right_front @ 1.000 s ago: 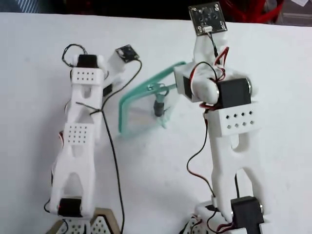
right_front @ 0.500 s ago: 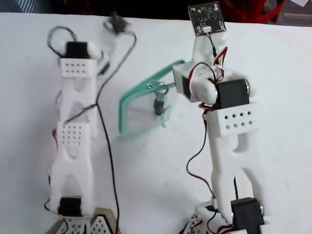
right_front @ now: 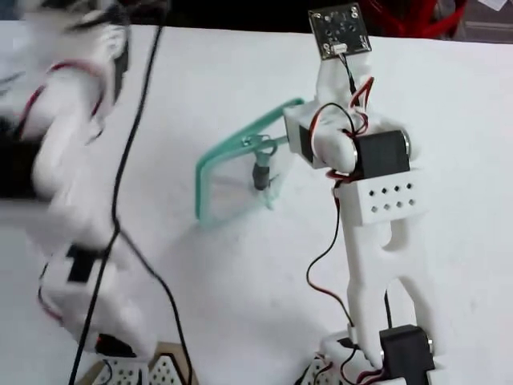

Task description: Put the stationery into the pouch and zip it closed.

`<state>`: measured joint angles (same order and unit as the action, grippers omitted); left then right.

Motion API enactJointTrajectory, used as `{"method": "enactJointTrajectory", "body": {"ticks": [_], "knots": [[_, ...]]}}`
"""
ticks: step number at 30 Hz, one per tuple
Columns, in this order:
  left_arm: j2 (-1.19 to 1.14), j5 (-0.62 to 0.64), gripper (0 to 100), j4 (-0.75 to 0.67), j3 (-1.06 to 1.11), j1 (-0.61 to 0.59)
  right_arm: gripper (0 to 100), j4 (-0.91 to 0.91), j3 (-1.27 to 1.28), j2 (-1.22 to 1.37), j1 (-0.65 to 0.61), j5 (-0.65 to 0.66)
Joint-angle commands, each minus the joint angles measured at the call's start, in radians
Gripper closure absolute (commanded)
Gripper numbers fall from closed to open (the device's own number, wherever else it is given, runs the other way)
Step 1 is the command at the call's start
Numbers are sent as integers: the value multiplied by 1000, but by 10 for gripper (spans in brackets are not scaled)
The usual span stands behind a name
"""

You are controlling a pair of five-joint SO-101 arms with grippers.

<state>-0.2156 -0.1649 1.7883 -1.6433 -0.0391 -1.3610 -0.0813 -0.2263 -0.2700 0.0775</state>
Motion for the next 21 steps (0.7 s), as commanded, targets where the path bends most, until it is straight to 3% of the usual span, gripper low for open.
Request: {"method": "enactJointTrajectory", "body": {"ticks": [1,5,9,16,21], "knots": [[171,71,977,2,-6,59,981,-1,29,18,2,0],[297,210,977,3,-5,142,981,-1,29,24,1,0],[417,229,977,3,83,271,981,-1,29,24,7,0],[708,232,977,-26,583,386,981,21,58,16,1,0],[831,233,977,-245,948,383,981,58,89,16,-1,0]]}}
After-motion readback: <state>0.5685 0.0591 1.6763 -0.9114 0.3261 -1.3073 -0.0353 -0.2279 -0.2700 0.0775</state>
